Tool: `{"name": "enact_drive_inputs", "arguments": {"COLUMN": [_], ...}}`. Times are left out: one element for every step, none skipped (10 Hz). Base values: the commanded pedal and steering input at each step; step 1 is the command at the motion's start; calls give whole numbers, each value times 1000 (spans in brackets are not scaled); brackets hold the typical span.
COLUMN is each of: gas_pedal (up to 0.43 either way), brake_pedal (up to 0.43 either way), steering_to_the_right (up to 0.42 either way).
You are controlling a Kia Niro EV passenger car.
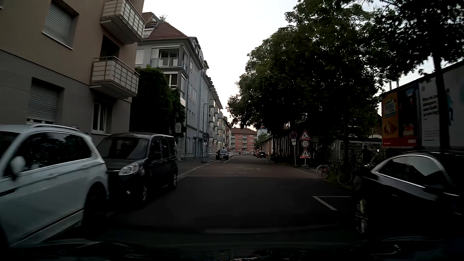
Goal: Follow the waypoints while adhering to traffic rules and regulations
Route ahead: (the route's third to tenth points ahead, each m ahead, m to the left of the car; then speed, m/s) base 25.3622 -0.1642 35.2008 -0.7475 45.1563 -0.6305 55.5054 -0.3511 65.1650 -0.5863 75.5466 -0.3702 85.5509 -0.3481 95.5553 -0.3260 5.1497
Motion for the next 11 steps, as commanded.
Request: {"name": "enact_drive_inputs", "arguments": {"gas_pedal": [0, 0, 0, 0, 0, 0, 0, 0, 0, 0, 0], "brake_pedal": [0, 0, 0, 0, 0, 0, 0, 0, 0, 0, 0], "steering_to_the_right": [26, 29, 33, 38, 48, 56, 63, 69, 76, 80, 84]}}
